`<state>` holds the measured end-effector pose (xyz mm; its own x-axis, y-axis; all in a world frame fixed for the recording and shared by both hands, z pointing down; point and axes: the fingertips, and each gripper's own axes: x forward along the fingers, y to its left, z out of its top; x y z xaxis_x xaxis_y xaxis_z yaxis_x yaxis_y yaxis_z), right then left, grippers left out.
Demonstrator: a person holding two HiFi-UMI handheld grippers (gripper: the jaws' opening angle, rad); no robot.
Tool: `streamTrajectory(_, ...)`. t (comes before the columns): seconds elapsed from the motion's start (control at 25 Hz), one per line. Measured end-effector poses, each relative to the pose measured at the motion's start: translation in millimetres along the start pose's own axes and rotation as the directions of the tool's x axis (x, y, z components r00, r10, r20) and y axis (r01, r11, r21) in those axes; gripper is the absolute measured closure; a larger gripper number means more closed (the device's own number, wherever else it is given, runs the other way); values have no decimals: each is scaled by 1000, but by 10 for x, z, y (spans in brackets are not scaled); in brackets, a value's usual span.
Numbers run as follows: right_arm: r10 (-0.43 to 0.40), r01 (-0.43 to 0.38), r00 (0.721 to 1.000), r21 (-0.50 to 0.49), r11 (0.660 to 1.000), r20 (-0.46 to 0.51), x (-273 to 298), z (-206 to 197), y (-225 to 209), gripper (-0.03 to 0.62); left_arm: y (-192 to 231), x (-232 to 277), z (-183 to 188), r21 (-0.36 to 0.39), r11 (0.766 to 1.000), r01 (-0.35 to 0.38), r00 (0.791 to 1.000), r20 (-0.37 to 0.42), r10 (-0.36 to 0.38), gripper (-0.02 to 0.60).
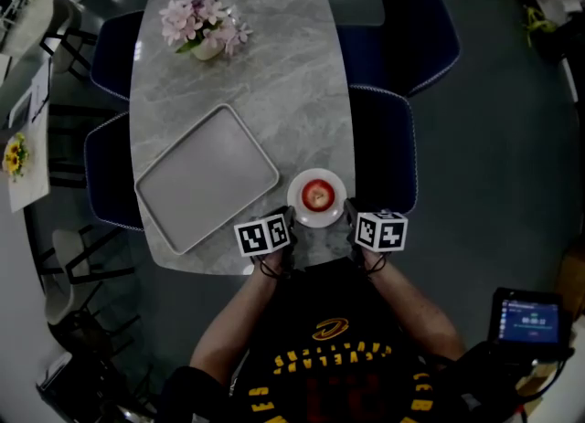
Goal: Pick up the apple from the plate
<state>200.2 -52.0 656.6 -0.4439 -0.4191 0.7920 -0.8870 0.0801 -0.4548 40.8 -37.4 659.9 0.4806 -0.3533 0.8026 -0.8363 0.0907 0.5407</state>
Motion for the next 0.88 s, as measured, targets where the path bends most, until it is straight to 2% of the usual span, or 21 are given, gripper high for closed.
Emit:
streamTrajectory(0.24, -5, 11, 996, -66, 998, 89, -167, 223, 39, 553, -51, -200, 108, 22, 1000, 0, 997, 76, -2, 531)
streamTrajectory(0.4, 40, -24, 986, -103, 994, 162, -405, 366, 200, 553, -230, -453, 206, 36, 998, 48, 985, 162, -53, 531)
streamTrajectory(0.48, 94, -72, 976, -117, 990, 194, -511, 440, 330, 553, -339, -599, 300, 60, 996, 70, 974, 212, -81, 532)
streamTrajectory(0.56, 174, -145, 956, -136, 980, 236, -646, 538, 514, 553, -492, -770, 399, 86, 991, 107, 957, 260, -126, 547)
streamTrajectory(0.6, 210, -176, 943, -150, 973, 259, -727, 594, 613, 587, -585, -863, 449, 100, 986, 133, 947, 280, -156, 581)
streamTrajectory(0.64, 242, -201, 928, -166, 966, 283, -813, 653, 713, 589, -686, -961, 501, 116, 980, 162, 935, 299, -190, 581)
streamTrajectory(0.76, 317, -254, 879, -212, 944, 357, -1070, 872, 1018, 589, -990, -1292, 708, 198, 956, 216, 891, 360, -276, 581)
streamTrajectory(0.88, 370, -272, 825, -274, 923, 427, -1371, 1141, 1320, 588, -1301, -1676, 926, 293, 930, 223, 841, 425, -335, 581)
